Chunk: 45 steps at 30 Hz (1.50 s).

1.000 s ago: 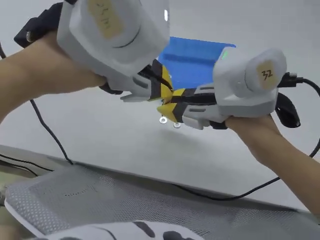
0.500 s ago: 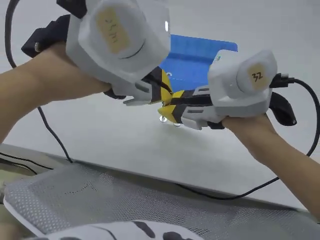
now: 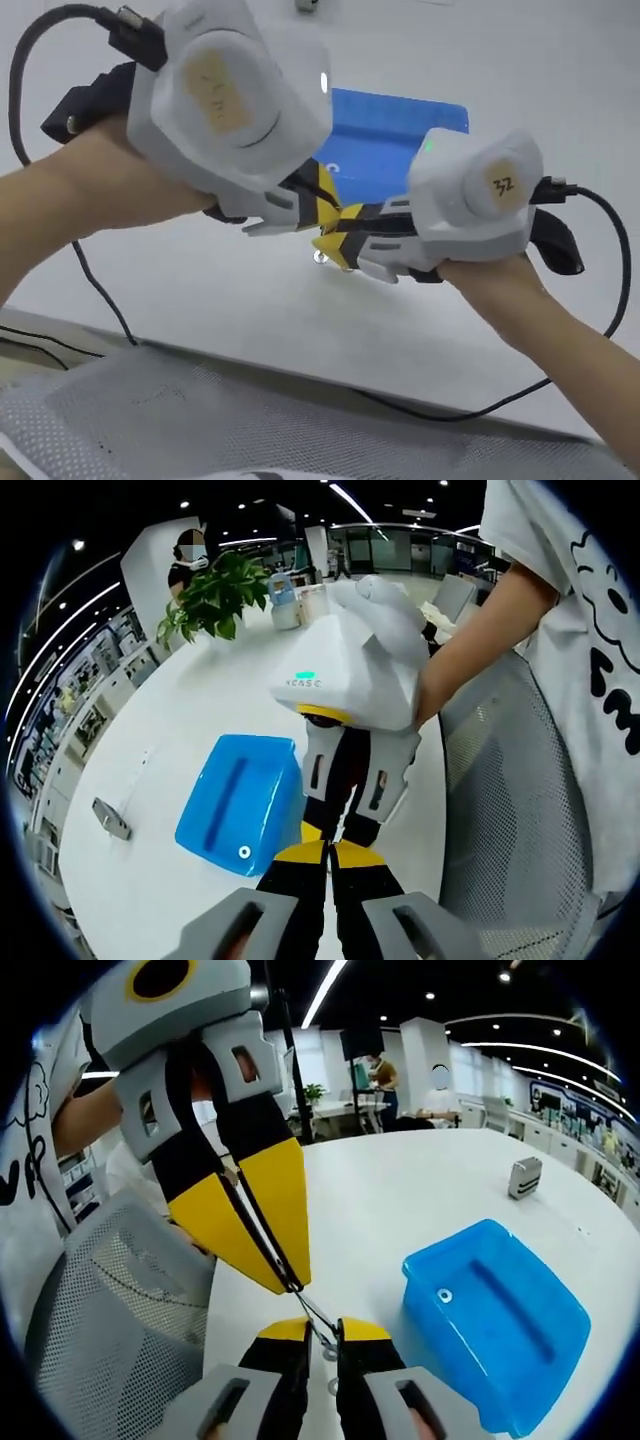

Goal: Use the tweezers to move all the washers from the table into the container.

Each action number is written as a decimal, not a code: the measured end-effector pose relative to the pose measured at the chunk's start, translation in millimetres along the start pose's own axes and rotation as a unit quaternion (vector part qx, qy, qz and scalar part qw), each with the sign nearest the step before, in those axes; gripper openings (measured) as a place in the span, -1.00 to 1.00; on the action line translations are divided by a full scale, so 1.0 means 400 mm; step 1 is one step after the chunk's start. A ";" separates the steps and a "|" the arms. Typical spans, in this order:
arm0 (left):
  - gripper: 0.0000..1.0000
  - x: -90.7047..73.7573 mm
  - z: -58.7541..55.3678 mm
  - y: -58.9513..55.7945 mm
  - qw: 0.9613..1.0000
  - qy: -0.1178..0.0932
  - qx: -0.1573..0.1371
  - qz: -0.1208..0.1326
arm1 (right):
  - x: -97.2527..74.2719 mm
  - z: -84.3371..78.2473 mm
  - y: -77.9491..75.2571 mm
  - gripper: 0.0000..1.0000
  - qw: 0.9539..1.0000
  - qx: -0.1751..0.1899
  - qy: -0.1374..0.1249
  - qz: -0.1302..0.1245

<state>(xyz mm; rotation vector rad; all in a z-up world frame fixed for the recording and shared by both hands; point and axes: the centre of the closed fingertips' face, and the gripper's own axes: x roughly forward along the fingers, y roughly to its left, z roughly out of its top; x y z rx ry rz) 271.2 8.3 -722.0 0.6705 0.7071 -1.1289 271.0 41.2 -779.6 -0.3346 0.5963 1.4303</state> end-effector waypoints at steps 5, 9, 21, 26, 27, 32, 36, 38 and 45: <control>-1.00 0.005 -0.001 0.006 1.000 0.007 0.008 0.000 | 0.000 -0.003 -0.009 -0.92 1.000 -0.009 0.008 0.000; -1.00 0.002 0.011 0.004 1.000 0.010 0.017 0.000 | -0.005 0.003 -0.008 -0.92 1.000 -0.013 0.007 -0.001; -1.00 -0.040 0.065 0.023 0.999 -0.001 0.039 0.015 | -0.048 0.058 -0.023 -0.93 0.999 -0.045 0.000 -0.018; -1.00 -0.053 0.081 0.042 0.999 -0.004 0.048 0.025 | -0.066 0.089 -0.043 -0.93 0.998 -0.050 -0.010 -0.030; -1.00 -0.057 0.087 0.048 0.998 -0.005 0.051 0.028 | -0.068 0.093 -0.046 -0.93 0.998 -0.051 -0.012 -0.033; -1.00 -0.073 0.108 0.069 0.997 -0.006 0.062 0.041 | -0.082 0.119 -0.068 -0.93 0.997 -0.058 -0.020 -0.048; -1.00 -0.080 0.121 0.092 0.996 -0.009 0.075 0.057 | -0.093 0.140 -0.092 -0.93 0.996 -0.062 -0.027 -0.060; -1.00 -0.081 0.126 0.103 0.995 -0.009 0.079 0.062 | -0.094 0.149 -0.104 -0.93 0.995 -0.066 -0.029 -0.065; -1.00 -0.067 0.127 0.135 0.994 -0.009 0.083 0.073 | -0.084 0.153 -0.138 -0.93 0.993 -0.086 -0.016 -0.077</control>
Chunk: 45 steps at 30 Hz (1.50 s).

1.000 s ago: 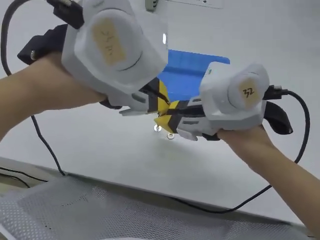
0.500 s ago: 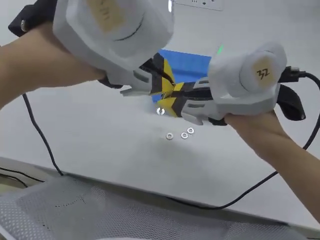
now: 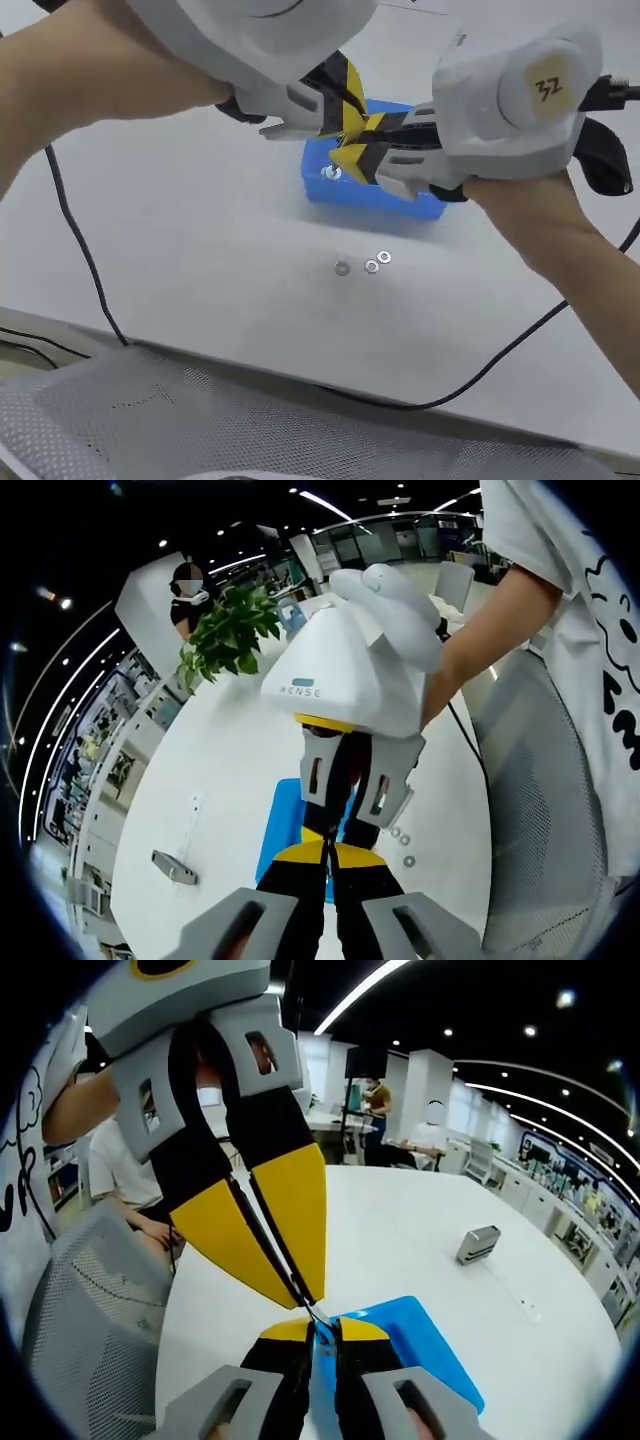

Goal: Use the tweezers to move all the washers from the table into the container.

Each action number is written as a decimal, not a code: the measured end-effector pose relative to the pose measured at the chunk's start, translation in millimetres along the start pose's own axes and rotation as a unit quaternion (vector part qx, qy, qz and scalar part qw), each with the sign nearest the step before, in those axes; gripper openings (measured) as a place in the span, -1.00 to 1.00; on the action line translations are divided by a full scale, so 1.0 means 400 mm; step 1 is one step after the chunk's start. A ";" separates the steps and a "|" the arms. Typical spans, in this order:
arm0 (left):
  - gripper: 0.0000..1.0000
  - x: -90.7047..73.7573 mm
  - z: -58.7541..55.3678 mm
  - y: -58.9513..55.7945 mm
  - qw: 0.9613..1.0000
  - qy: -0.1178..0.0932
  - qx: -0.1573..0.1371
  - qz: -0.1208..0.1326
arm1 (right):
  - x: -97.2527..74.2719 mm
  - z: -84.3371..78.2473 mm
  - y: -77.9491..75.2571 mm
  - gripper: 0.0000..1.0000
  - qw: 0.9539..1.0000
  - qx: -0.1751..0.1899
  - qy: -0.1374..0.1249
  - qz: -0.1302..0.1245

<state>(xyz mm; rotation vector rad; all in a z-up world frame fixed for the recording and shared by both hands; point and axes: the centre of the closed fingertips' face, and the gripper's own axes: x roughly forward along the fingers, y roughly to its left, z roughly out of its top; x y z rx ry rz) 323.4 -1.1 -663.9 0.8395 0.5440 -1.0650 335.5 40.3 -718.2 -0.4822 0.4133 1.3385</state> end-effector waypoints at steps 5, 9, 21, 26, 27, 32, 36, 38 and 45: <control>-1.00 0.023 -0.017 0.018 1.000 0.002 -0.001 0.013 | 0.025 -0.019 -0.030 -0.93 1.000 0.001 0.005 -0.005; -1.00 0.040 -0.033 0.020 1.000 0.001 -0.009 0.016 | 0.039 -0.040 -0.036 -0.92 1.000 -0.004 0.015 -0.009; -1.00 0.095 -0.095 0.020 0.999 0.014 -0.032 0.020 | 0.094 -0.097 -0.045 -0.92 0.999 0.021 0.030 -0.001; -1.00 0.108 -0.111 0.022 0.999 0.022 -0.034 0.017 | 0.106 -0.109 -0.043 -0.92 0.999 0.021 0.039 0.004; -1.00 0.110 -0.114 0.023 0.999 0.022 -0.035 0.017 | 0.104 -0.111 -0.043 -0.92 0.999 0.021 0.040 0.004; -1.00 0.112 -0.115 0.032 0.999 0.015 -0.047 0.018 | 0.106 -0.112 -0.054 -0.91 0.999 0.041 0.035 0.005; -1.00 0.117 -0.114 0.035 0.998 0.013 -0.053 0.018 | 0.106 -0.116 -0.063 -0.90 0.998 0.052 0.035 0.004; -1.00 0.117 -0.110 0.037 0.998 0.009 -0.058 0.018 | 0.108 -0.116 -0.069 -0.90 0.998 0.057 0.033 0.006; -1.00 0.118 -0.103 0.037 0.998 0.003 -0.067 0.020 | 0.103 -0.116 -0.067 -0.89 0.997 0.068 0.031 0.002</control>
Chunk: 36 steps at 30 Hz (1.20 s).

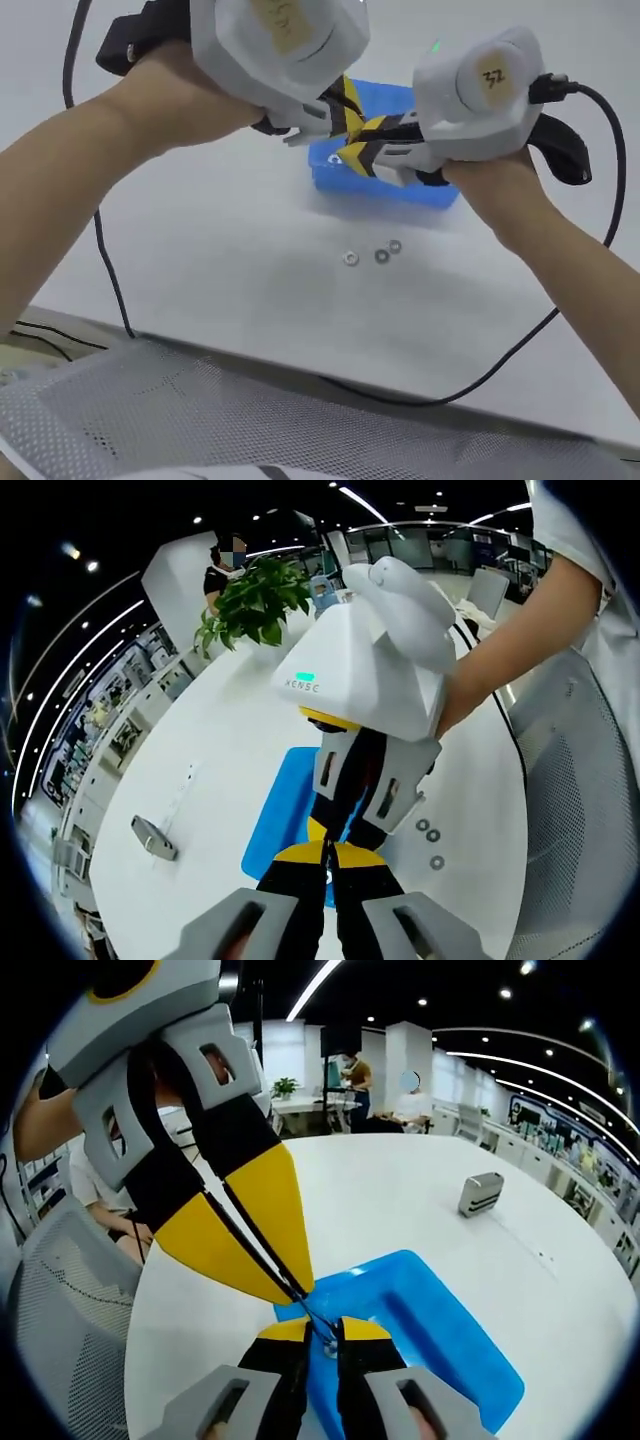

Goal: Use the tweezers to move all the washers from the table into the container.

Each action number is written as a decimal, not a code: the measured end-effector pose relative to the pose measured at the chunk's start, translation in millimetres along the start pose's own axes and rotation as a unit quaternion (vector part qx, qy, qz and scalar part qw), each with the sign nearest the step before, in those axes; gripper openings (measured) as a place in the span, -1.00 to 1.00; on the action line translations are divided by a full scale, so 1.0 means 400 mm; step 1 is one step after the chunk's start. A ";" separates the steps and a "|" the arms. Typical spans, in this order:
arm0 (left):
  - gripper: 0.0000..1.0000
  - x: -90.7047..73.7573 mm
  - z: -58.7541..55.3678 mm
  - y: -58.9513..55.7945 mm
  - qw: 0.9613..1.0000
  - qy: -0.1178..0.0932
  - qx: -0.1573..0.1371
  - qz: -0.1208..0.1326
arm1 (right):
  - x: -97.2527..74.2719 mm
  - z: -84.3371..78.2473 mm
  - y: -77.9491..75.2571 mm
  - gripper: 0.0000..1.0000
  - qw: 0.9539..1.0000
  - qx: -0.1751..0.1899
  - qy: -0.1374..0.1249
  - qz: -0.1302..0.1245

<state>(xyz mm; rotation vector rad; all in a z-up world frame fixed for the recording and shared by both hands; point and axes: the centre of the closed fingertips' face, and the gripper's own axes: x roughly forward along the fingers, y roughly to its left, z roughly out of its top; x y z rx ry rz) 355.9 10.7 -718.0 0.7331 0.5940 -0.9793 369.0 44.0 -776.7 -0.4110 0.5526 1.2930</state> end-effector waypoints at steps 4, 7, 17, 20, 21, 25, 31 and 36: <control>-1.00 -0.005 0.002 0.000 1.000 -0.002 0.000 0.001 | -0.004 0.002 -0.001 -0.87 1.000 0.008 -0.001 0.004; -1.00 -0.020 0.017 0.001 1.000 -0.011 -0.008 0.004 | -0.019 0.013 0.000 -0.87 1.000 0.006 -0.006 0.000; -1.00 -0.085 0.083 -0.007 0.998 -0.058 -0.002 0.020 | -0.108 0.076 0.028 -0.87 0.998 -0.019 -0.043 -0.030; -1.00 -0.105 0.097 -0.014 0.998 -0.064 0.003 0.023 | -0.127 0.090 0.041 -0.87 0.998 -0.025 -0.052 -0.035; -1.00 -0.114 0.104 -0.017 0.997 -0.067 0.005 0.024 | -0.131 0.095 0.043 -0.87 0.998 -0.025 -0.056 -0.035; -1.00 -0.138 0.114 -0.036 0.997 -0.068 0.018 0.026 | -0.146 0.107 0.060 -0.86 0.997 -0.016 -0.068 -0.028; -1.00 -0.156 0.111 -0.065 0.997 -0.066 0.023 0.019 | -0.146 0.102 0.096 -0.85 0.998 -0.018 -0.066 -0.013; -1.00 -0.153 0.108 -0.087 0.998 -0.067 0.017 0.007 | -0.155 0.081 0.128 -0.86 0.998 -0.018 -0.057 -0.008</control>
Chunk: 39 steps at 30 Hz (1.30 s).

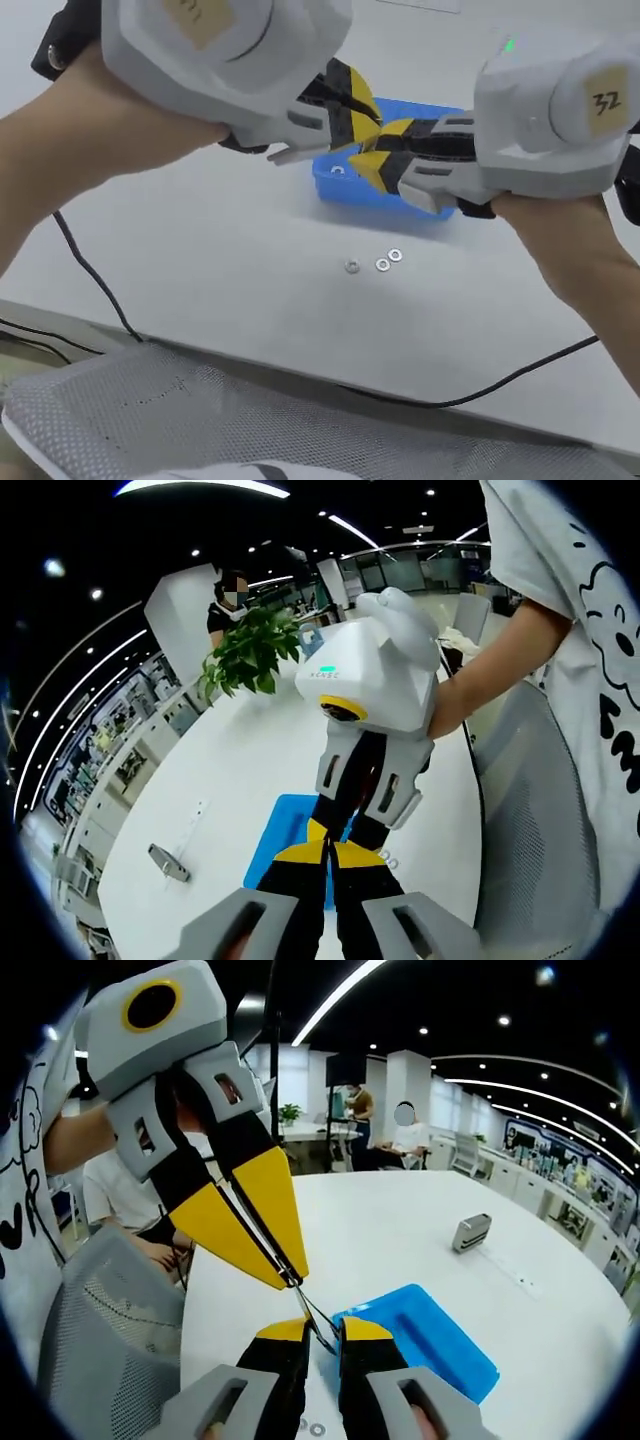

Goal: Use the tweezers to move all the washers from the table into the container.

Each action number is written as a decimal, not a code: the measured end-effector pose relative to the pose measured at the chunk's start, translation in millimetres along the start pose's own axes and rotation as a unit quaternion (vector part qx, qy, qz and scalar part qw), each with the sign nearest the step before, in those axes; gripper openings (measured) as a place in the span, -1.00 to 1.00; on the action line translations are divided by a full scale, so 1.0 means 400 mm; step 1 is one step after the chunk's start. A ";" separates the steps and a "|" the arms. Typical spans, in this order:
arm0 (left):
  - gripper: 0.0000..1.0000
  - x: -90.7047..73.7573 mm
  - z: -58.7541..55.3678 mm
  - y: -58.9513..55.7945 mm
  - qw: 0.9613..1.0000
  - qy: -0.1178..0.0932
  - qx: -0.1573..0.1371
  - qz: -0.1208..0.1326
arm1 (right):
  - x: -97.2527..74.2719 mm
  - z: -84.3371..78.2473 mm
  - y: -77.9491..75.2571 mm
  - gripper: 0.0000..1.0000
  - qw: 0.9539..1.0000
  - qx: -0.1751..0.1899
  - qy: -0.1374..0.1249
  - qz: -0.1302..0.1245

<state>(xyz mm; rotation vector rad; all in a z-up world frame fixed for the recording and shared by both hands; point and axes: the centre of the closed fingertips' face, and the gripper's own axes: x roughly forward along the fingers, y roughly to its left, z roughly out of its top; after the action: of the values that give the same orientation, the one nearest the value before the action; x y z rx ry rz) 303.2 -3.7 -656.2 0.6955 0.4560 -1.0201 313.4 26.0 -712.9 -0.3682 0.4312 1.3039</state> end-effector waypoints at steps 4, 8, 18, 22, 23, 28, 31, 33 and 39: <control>-1.00 0.008 -0.012 -0.028 1.000 0.001 -0.012 -0.017 | -0.002 -0.029 0.032 -0.86 1.000 0.016 0.010 0.011; -1.00 0.019 -0.023 -0.057 1.000 0.003 -0.017 -0.026 | -0.002 -0.052 0.056 -0.86 1.000 0.021 0.017 0.013; -1.00 0.026 -0.049 -0.104 0.998 0.009 -0.039 -0.042 | 0.003 -0.080 0.096 -0.87 0.999 0.041 0.024 0.021; -1.00 0.033 -0.063 -0.119 0.998 0.018 -0.045 -0.045 | 0.014 -0.097 0.105 -0.87 0.998 0.055 0.027 0.025; -1.00 0.038 -0.073 -0.119 0.998 0.020 -0.049 -0.046 | 0.016 -0.100 0.106 -0.87 0.998 0.055 0.028 0.024; -1.00 0.047 -0.080 -0.115 0.997 0.022 -0.064 -0.048 | 0.018 -0.112 0.102 -0.87 0.997 0.064 0.034 0.027; -1.00 0.051 -0.083 -0.116 0.996 0.020 -0.072 -0.049 | 0.018 -0.117 0.102 -0.86 0.997 0.066 0.037 0.027; -1.00 0.053 -0.086 -0.120 0.996 0.023 -0.074 -0.050 | 0.020 -0.123 0.103 -0.86 0.997 0.066 0.038 0.027; -1.00 0.060 -0.099 -0.132 0.995 0.029 -0.075 -0.057 | 0.027 -0.138 0.110 -0.86 0.996 0.072 0.044 0.031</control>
<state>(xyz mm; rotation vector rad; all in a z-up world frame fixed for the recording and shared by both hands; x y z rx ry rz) 266.5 -8.2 -716.0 0.5710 0.6225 -1.0627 267.5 17.8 -767.0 -0.2928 0.6117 1.3124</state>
